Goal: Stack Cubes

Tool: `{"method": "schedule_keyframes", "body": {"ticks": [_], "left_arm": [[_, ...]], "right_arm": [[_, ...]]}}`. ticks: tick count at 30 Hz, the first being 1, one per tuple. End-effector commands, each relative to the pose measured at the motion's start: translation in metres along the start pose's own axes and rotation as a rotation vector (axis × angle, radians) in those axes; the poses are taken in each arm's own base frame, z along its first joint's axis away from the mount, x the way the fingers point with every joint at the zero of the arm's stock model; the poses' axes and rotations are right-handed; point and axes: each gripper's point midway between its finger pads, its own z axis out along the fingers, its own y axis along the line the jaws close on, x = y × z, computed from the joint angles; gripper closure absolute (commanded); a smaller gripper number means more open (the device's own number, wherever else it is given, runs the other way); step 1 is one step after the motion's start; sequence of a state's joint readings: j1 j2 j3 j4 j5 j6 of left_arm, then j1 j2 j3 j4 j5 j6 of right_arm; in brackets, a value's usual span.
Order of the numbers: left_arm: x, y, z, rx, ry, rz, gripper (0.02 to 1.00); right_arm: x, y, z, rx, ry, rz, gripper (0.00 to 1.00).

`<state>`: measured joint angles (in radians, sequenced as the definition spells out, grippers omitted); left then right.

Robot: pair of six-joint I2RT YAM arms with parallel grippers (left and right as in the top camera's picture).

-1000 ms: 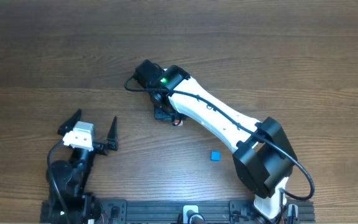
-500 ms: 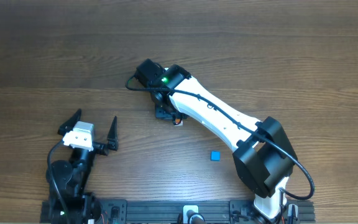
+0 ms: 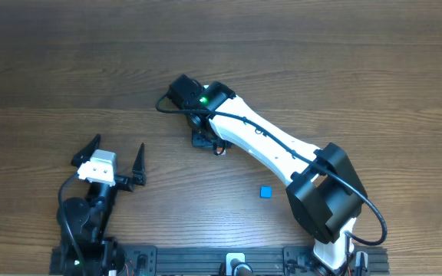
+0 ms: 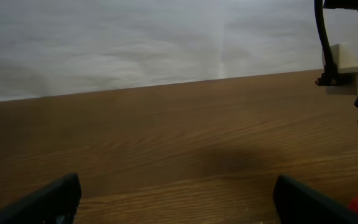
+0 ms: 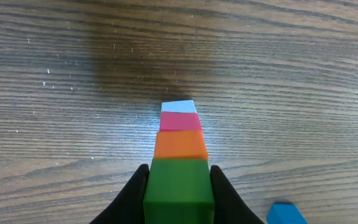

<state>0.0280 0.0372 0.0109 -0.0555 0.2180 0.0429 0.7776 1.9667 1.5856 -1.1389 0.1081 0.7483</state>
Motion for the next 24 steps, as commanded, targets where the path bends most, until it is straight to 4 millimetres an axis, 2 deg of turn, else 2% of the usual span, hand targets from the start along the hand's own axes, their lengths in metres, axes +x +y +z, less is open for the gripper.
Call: {"method": "schedule_keyframes", "body": {"ticks": [1,3,7,8,9,11,17,21,24], "left_arm": [[0.001,-0.003,0.0,0.014,0.0,0.018,0.018],[0.001,-0.003,0.0,0.014,-0.001,0.018,0.018],[0.001,-0.003,0.0,0.014,0.0,0.018,0.018],[0.001,-0.003,0.0,0.014,0.0,0.018,0.018],[0.001,-0.003,0.0,0.014,-0.001,0.018,0.018],[0.001,-0.003,0.0,0.014,0.0,0.018,0.018],[0.001,-0.003,0.0,0.014,0.0,0.018,0.018],[0.001,-0.003,0.0,0.014,0.0,0.018,0.018],[0.001,-0.003,0.0,0.014,0.0,0.018,0.018]], "right_arm": [[0.0,-0.006,0.008,0.029,0.006,0.01,0.803],[0.0,-0.006,0.008,0.03,0.007,0.01,0.623],[0.0,-0.006,0.008,0.03,0.007,0.01,0.369],[0.0,-0.006,0.008,0.03,0.007,0.01,0.288],[0.0,-0.006,0.008,0.03,0.007,0.01,0.159],[0.0,-0.006,0.008,0.03,0.007,0.01,0.016],[0.002,-0.007,0.005,0.027,0.011,0.01,0.009],[0.007,-0.009,-0.021,0.002,-0.016,-0.018,0.007],[0.017,-0.014,-0.053,-0.027,-0.046,-0.051,0.009]]}}
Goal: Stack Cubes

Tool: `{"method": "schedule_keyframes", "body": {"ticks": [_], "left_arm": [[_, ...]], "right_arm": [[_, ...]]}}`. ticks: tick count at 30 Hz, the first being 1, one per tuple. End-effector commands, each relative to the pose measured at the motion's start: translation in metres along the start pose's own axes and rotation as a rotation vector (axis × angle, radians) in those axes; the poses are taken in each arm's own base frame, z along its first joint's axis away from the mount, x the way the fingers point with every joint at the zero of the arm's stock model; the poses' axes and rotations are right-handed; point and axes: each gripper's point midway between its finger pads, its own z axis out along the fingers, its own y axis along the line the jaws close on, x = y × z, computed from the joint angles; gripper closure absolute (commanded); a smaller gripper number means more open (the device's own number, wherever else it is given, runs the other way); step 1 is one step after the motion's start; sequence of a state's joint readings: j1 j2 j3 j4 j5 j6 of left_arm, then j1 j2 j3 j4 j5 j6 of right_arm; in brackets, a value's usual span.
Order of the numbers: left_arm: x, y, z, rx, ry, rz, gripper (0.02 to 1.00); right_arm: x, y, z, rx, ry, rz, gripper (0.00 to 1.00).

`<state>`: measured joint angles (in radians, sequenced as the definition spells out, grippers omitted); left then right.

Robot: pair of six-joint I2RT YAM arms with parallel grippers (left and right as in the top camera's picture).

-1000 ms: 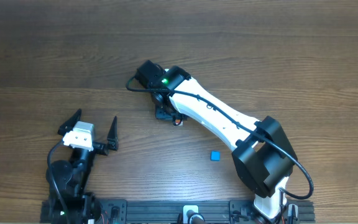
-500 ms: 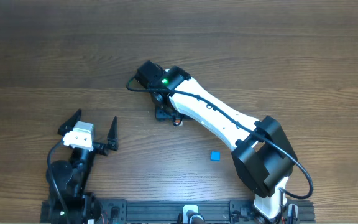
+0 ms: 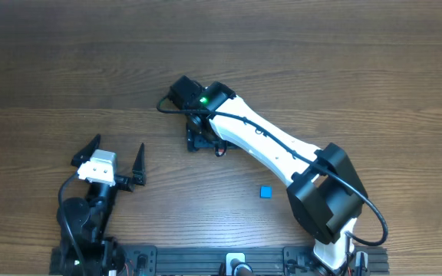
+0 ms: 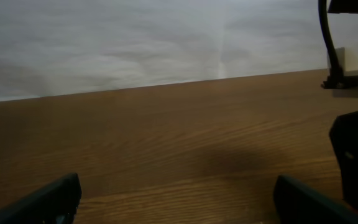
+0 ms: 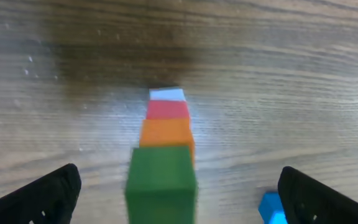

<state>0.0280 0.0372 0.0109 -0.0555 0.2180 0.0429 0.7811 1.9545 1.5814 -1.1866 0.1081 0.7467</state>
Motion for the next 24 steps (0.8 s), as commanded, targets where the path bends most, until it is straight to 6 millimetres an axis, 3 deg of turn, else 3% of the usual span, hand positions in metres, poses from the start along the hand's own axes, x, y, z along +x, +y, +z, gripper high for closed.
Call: {"method": "schedule_keyframes", "body": {"ticks": [1,5,8,13,15,20,24], "left_arm": [[0.001,-0.003,0.0,0.014,0.0,0.018,0.018],[0.001,-0.003,0.0,0.014,0.0,0.018,0.018],[0.001,-0.003,0.0,0.014,0.0,0.018,0.018],[0.001,-0.003,0.0,0.014,-0.001,0.018,0.018],[0.001,-0.003,0.0,0.014,0.0,0.018,0.02],[0.001,-0.003,0.0,0.014,0.0,0.018,0.018],[0.001,-0.003,0.0,0.014,0.0,0.018,0.018]], "right_arm": [[0.014,-0.011,-0.058,-0.057,-0.081,-0.049,0.007],[0.041,-0.022,-0.091,-0.08,-0.104,-0.114,0.007],[0.071,-0.04,-0.094,-0.08,-0.098,-0.133,0.009],[0.104,-0.073,-0.058,-0.04,-0.037,-0.055,0.007],[0.118,-0.077,-0.03,-0.052,0.01,-0.045,0.007],[0.126,-0.084,0.012,-0.054,0.032,0.015,0.009],[0.124,-0.082,0.027,-0.092,0.03,0.042,0.007]]}}
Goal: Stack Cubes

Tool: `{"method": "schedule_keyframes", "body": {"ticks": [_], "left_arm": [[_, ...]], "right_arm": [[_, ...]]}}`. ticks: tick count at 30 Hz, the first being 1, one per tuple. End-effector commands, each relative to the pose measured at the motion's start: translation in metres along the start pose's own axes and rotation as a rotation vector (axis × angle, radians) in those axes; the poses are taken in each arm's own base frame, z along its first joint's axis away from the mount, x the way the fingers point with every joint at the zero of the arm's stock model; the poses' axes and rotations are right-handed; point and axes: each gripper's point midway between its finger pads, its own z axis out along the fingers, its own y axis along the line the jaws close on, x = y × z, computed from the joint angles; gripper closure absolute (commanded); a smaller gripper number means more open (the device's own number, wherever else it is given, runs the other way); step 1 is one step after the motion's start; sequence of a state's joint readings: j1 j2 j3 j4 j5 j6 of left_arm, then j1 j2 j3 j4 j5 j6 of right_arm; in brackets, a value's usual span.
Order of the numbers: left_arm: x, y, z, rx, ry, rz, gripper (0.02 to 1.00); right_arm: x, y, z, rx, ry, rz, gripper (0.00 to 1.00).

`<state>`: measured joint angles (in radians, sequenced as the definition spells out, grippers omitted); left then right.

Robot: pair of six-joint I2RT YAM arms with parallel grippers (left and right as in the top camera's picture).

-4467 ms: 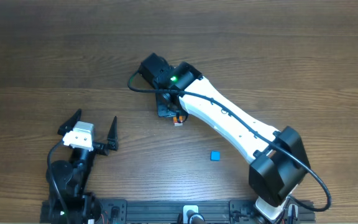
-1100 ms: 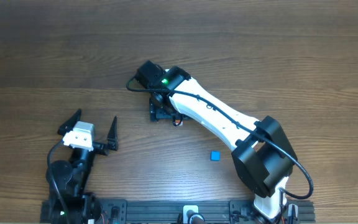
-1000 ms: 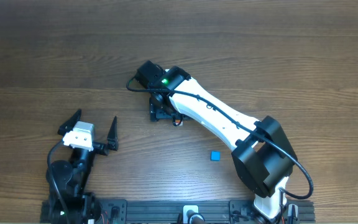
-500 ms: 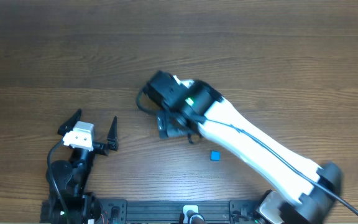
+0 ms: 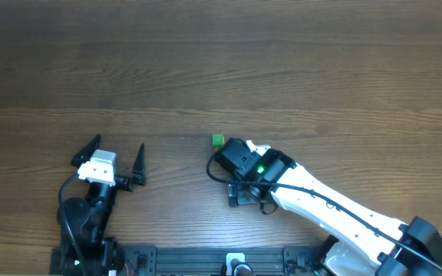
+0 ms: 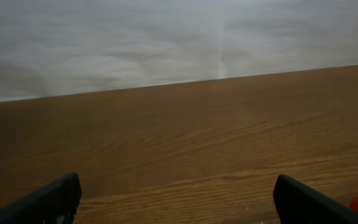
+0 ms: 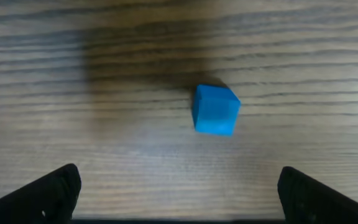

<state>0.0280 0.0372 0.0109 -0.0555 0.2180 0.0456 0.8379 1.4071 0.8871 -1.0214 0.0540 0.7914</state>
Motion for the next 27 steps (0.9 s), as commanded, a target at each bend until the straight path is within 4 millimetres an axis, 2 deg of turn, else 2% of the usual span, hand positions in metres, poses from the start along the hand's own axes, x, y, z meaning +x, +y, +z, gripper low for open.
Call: {"method": "schedule_keyframes", "body": {"ticks": [1,7,13,16,22,27], "left_arm": [[0.001,-0.003,0.0,0.014,0.0,0.015,0.018],[0.001,-0.003,0.0,0.014,-0.001,0.015,0.018],[0.001,-0.003,0.0,0.014,-0.001,0.015,0.02],[0.001,-0.003,0.0,0.014,0.0,0.015,0.018],[0.001,-0.003,0.0,0.014,0.0,0.015,0.018],[0.001,-0.003,0.0,0.014,0.0,0.015,0.02]], "right_arm": [[0.0,-0.002,0.016,-0.044,0.001,0.061,0.009],[0.007,-0.014,0.039,-0.056,0.032,0.121,0.007],[0.008,-0.023,0.045,-0.035,0.034,0.148,0.009],[0.006,-0.021,0.047,-0.048,0.021,0.147,0.099],[0.004,-0.024,0.051,-0.037,0.0,0.146,0.18],[0.002,-0.028,0.053,-0.013,-0.013,0.146,0.308]]}}
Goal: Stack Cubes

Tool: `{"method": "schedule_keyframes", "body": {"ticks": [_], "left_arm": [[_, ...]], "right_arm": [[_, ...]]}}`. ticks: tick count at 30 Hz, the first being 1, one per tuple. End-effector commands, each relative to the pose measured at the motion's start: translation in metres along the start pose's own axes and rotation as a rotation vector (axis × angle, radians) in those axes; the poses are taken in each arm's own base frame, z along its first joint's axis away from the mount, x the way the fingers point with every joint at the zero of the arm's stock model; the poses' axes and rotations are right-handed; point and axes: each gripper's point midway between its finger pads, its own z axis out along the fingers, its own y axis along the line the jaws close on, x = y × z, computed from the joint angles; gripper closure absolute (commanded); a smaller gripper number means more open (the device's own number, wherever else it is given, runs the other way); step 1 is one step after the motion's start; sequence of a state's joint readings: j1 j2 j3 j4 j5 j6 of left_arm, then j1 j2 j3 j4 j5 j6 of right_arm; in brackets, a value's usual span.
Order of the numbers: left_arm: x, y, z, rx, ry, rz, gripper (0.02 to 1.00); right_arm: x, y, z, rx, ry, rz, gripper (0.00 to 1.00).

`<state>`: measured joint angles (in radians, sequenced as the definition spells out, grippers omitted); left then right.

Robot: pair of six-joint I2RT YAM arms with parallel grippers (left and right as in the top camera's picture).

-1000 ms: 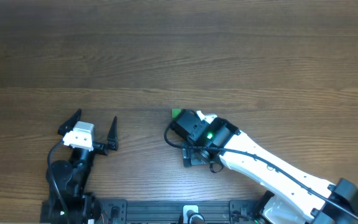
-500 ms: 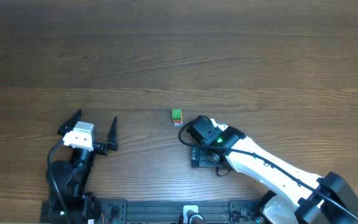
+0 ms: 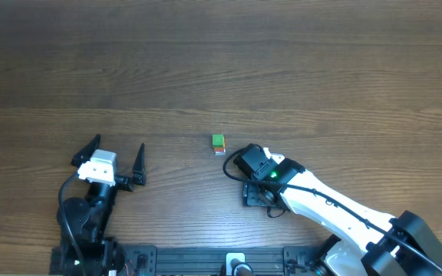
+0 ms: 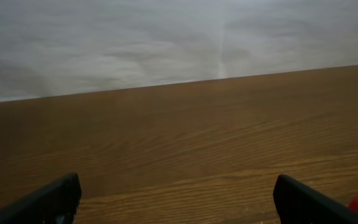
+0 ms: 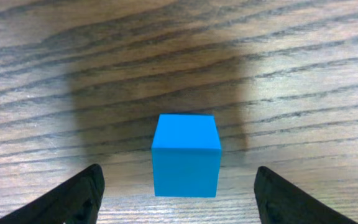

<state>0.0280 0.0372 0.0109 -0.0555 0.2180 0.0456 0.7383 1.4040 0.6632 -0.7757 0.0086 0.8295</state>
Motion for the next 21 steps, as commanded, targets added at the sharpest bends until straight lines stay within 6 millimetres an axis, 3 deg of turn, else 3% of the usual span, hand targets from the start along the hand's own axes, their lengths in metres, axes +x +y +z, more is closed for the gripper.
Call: {"method": "schedule_keyframes", "body": {"ticks": [1,15,21], "left_arm": [[0.001,-0.003,0.0,0.014,-0.001,0.015,0.018],[0.001,-0.003,0.0,0.014,-0.001,0.015,0.018],[0.001,-0.003,0.0,0.014,0.0,0.015,0.018]], "right_arm": [[-0.006,-0.008,0.002,0.039,-0.031,0.006,0.321],[-0.014,-0.004,0.011,0.046,-0.055,-0.02,0.439],[-0.016,-0.005,0.011,0.05,-0.062,-0.02,0.533]]}}
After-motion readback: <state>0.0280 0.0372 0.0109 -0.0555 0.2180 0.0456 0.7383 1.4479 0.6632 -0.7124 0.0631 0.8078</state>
